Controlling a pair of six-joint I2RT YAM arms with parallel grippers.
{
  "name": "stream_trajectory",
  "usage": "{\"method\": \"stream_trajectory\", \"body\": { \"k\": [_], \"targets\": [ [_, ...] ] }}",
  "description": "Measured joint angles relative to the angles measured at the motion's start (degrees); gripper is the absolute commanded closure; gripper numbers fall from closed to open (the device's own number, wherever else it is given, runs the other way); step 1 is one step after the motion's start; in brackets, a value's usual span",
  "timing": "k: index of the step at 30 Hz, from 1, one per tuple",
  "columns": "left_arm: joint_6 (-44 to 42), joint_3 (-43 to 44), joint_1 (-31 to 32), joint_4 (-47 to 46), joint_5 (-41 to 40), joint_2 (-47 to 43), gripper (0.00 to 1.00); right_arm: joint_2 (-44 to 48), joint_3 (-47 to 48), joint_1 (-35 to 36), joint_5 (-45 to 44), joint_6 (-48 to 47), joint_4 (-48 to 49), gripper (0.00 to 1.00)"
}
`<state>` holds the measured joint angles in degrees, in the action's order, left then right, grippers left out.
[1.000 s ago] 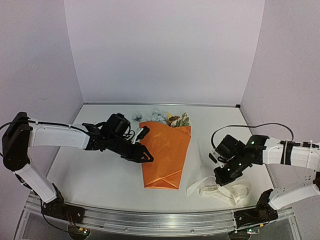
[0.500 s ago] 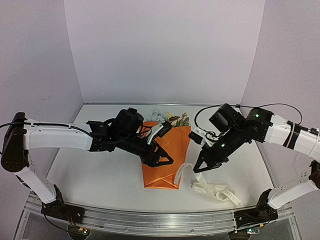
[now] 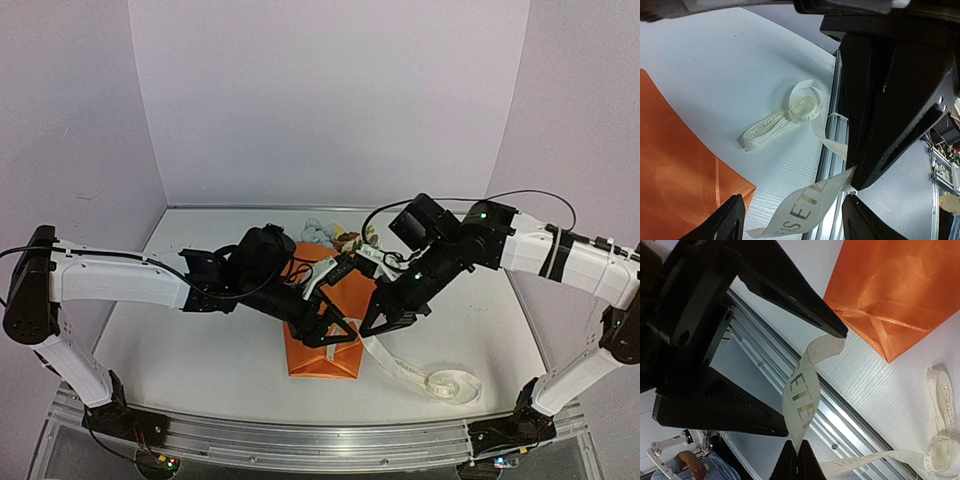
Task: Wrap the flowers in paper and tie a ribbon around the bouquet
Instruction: Pass from the right arm to the left
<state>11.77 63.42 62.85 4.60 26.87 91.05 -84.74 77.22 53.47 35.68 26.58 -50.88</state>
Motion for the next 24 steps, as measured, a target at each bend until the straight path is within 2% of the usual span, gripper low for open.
{"method": "stream_trajectory", "body": {
  "k": [1,3,5,6,9,10,13,15,20,24],
  "targets": [
    [0.1,0.0,0.0,-0.3,-0.4,0.0,0.46,-0.2,0.1,0.0,0.1,0.1,0.1,1.0],
    [0.4,0.0,0.0,-0.8,-1.6,0.0,0.7,-0.3,0.3,0.2,0.1,0.4,0.4,0.97],
    [0.4,0.0,0.0,-1.2,-2.8,0.0,0.95,-0.4,0.3,0.3,0.0,0.8,0.7,0.87],
    [0.8,-0.1,0.0,-1.5,-3.5,0.0,0.99,-0.4,0.3,0.3,-0.3,0.9,0.7,0.79],
    [2.2,-1.5,0.0,-3.4,-7.3,-0.4,1.0,-0.3,-0.1,0.3,-2.6,1.8,1.1,0.62],
    [3.0,-2.8,0.0,-3.9,-9.3,-1.1,1.0,0.1,-0.8,0.3,-4.0,1.8,1.4,0.53],
    [6.2,-8.0,0.1,-4.6,-17.4,-5.2,1.0,3.1,-5.4,0.3,-9.4,2.0,2.1,0.42],
    [8.7,-11.0,0.2,-3.3,-24.2,-9.0,1.0,7.0,-10.2,0.2,-14.2,2.0,1.7,0.38],
    [15.7,-14.3,0.1,3.3,-42.7,-19.4,1.0,17.8,-22.6,-1.7,-26.7,3.6,-1.3,0.37],
    [21.5,-15.3,0.0,8.5,-53.9,-24.9,1.0,21.2,-31.1,-4.5,-34.5,6.9,-3.5,0.36]
  ]
}}
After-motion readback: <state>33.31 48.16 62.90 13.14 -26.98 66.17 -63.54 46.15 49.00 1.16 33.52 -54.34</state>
